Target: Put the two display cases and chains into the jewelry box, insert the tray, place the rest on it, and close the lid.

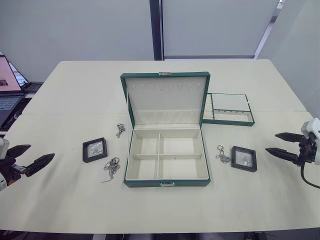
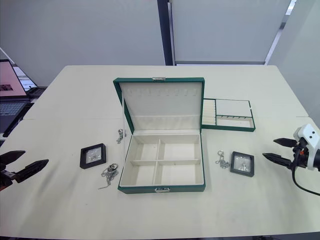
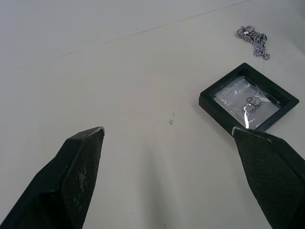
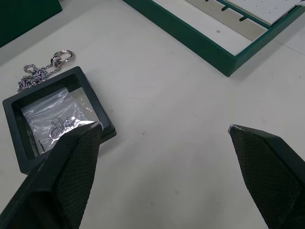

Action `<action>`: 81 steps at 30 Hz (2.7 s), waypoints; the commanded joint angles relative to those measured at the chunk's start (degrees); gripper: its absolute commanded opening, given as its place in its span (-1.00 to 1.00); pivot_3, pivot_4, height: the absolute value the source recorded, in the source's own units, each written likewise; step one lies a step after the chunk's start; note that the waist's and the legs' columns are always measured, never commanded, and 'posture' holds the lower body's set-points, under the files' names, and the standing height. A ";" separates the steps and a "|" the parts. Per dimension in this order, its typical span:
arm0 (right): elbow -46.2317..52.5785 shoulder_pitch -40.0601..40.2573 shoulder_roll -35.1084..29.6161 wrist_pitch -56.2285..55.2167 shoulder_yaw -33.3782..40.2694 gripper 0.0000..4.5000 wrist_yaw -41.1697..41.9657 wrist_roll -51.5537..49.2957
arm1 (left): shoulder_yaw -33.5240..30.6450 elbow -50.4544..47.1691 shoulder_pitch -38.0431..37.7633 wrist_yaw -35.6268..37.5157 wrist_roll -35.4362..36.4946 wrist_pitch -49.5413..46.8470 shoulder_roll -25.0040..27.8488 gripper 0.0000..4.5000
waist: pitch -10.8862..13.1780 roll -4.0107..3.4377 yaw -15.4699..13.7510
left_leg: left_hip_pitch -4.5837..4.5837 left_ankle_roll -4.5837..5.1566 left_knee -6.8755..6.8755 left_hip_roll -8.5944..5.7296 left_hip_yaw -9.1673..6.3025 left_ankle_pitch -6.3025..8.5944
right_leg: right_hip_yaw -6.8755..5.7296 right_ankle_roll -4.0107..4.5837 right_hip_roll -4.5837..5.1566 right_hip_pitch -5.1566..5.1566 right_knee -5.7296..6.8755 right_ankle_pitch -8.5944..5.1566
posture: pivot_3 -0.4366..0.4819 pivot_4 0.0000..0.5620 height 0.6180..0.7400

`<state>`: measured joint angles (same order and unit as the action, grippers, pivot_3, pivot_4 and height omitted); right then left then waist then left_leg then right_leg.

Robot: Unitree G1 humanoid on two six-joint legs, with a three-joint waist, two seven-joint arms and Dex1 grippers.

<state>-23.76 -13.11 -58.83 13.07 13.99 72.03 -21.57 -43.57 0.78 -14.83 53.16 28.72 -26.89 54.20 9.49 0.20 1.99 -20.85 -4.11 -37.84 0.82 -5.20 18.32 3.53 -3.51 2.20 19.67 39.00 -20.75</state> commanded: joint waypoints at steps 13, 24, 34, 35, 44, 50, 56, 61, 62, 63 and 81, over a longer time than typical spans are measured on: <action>0.25 -1.60 0.12 -0.97 2.03 1.00 -0.11 -0.47 | 0.03 2.10 1.25 1.40 -1.57 2.62 0.14 0.99 | 0.00 0.00 0.01 | 0.00 0.00 -0.01 0.00 0.00 0.00 | -0.02 0.00 0.00 0.00 0.01 0.00 | -0.05 -0.47 1.00; 0.18 -1.79 0.18 -0.82 1.86 1.00 0.01 -0.45 | -0.15 1.87 0.68 1.68 -2.22 2.47 -0.01 0.99 | 0.00 0.00 0.01 | 0.00 0.00 -0.02 0.00 0.00 0.00 | -0.02 0.00 0.00 -0.01 0.02 0.00 | -0.05 -0.47 1.00; 0.37 -1.22 -0.07 -0.60 2.12 1.00 0.07 -0.51 | 0.05 1.34 0.09 1.61 -2.42 2.36 -0.14 0.99 | 0.00 0.00 0.00 | 0.00 0.00 -0.02 0.00 -0.01 0.00 | -0.02 0.00 0.00 -0.01 0.02 0.00 | -0.05 -0.47 1.00; 0.34 -1.21 -0.08 -0.57 2.14 1.00 0.09 -0.54 | 0.06 1.22 0.06 1.58 -2.41 2.30 -0.20 0.99 | 0.00 0.00 0.00 | 0.00 0.00 -0.02 0.00 0.00 0.00 | -0.02 0.00 0.00 -0.01 0.02 0.00 | -0.05 -0.47 1.00; 11.34 -1.84 -1.61 11.08 6.40 1.00 2.24 -9.46 | -2.53 -2.67 -0.98 1.95 0.59 1.50 -2.61 0.99 | -0.01 -0.02 0.00 | 0.00 0.00 -0.03 0.01 0.00 0.00 | -0.02 0.00 0.00 -0.01 0.04 0.00 | -0.05 -0.47 1.00; 32.71 -2.72 -2.16 23.93 7.82 1.00 0.09 -20.76 | -2.76 -9.13 -2.05 -1.50 3.12 -0.89 -6.88 0.99 | -0.02 -0.01 -0.14 | -0.02 0.00 -0.03 0.02 -0.24 0.00 | -0.09 0.00 -0.01 -0.05 0.03 0.00 | -0.05 -0.47 1.00; 45.37 -12.87 2.68 32.30 3.53 1.00 -6.60 -32.98 | 0.46 -15.62 -3.50 -7.65 2.14 2.13 -15.69 0.99 | -0.04 0.02 -0.14 | -0.04 0.00 -0.05 0.00 -0.45 0.00 | -0.10 0.00 0.01 -0.06 0.00 0.00 | -0.05 -0.47 1.00; 48.08 -19.25 6.18 32.75 -3.73 1.00 -7.56 -32.74 | 3.12 -20.97 -6.31 -11.92 2.53 3.07 -22.95 0.99 | -0.14 0.25 -0.30 | -0.06 0.00 -0.07 -0.01 -0.66 0.00 | -0.19 0.00 0.07 -0.07 -0.02 0.00 | -0.05 -0.47 1.00; 48.07 -20.29 7.05 32.23 -5.13 1.00 -7.57 -32.03 | 3.74 -21.95 -6.94 -12.89 2.24 3.54 -24.26 0.99 | -0.14 0.27 -0.32 | -0.07 0.00 -0.07 -0.01 -0.68 0.00 | -0.19 0.00 0.09 -0.07 -0.02 0.00 | -0.05 -0.47 1.00; 48.03 -21.14 7.84 31.59 -6.69 1.00 -7.48 -30.99 | 4.43 -23.13 -7.55 -13.93 2.01 4.02 -25.66 0.99 | -0.14 0.27 -0.36 | -0.08 0.00 -0.08 -0.01 -0.69 0.00 | -0.19 0.00 0.11 -0.07 -0.02 0.00 | -0.05 -0.47 1.00; 45.67 -32.69 32.82 23.21 -28.29 1.00 -10.96 -16.23 | 25.99 -34.04 -15.12 -31.22 -11.28 15.09 -44.74 0.99 | -0.18 0.28 0.30 | -0.05 -0.07 -0.08 -0.17 -0.85 -0.04 | -0.25 0.00 0.07 -0.06 -0.04 0.01 | -0.05 -0.47 1.00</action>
<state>20.20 -44.51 -26.56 35.23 -14.73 62.11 -36.42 -18.32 -33.11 -29.28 22.94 18.79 -13.95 10.26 9.31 0.48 2.29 -20.89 -4.17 -37.91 0.63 -6.05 18.29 3.31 -3.51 2.27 19.61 38.95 -20.74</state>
